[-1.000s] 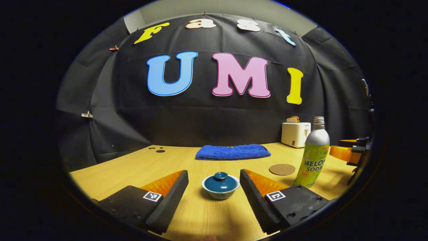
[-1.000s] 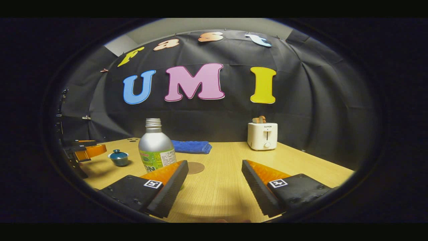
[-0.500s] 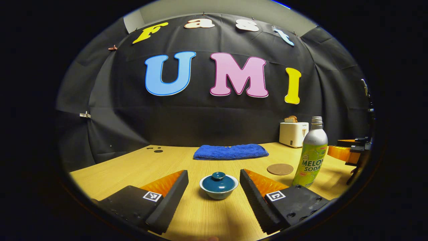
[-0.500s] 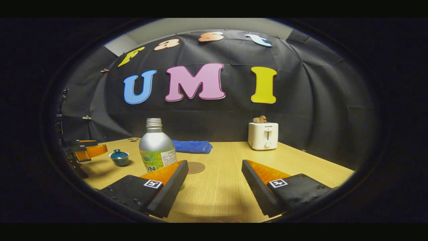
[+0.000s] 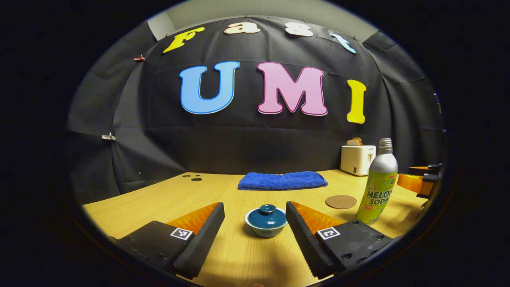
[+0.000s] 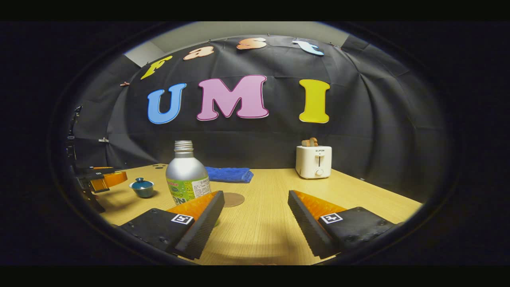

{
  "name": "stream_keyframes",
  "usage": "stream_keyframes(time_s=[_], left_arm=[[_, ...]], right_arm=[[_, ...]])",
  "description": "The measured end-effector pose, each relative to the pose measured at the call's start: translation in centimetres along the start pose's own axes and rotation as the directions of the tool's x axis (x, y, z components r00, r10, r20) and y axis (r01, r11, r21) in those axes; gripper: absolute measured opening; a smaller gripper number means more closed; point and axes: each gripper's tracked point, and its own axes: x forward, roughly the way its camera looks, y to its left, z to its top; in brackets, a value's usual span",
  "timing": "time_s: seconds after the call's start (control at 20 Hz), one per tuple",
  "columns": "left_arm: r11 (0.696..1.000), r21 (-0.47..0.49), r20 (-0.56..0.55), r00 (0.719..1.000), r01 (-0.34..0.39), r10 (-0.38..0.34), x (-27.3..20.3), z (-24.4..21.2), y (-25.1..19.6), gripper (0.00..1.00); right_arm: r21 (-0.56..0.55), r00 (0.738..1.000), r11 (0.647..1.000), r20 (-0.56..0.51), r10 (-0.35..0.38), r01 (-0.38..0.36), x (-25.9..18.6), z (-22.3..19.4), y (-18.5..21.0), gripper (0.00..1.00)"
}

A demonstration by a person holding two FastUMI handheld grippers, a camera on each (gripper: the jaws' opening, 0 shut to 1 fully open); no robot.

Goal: Open the teacup lid with one hand, grasp the water bottle and pour water into the teacup with the other hand; after pouring, place the water bottle on the coaster and then close the teacup lid.

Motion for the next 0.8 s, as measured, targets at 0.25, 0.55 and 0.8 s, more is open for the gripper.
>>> stream_keyframes(time_s=[0.25,0.55,0.8], left_arm=[[1.0,-0.001,-0.001,1.0,-0.031,0.031,-0.02,-0.09,0.55,0.98],[1.0,-0.001,0.0,1.0,-0.031,0.031,0.02,0.0,0.41,0.98],[1.0,0.002,0.001,1.0,0.009,-0.009,0.5,0.02,0.2,0.98]], right_arm=[[0.0,1.0,1.0,0.001,0.007,-0.007,-0.01,0.02,0.01,1.0],[-0.001,1.0,1.0,0.002,0.008,-0.008,0.11,-0.05,0.05,1.0],[0.001,1.0,1.0,0.001,0.013,-0.013,0.17,-0.1,0.09,1.0]])
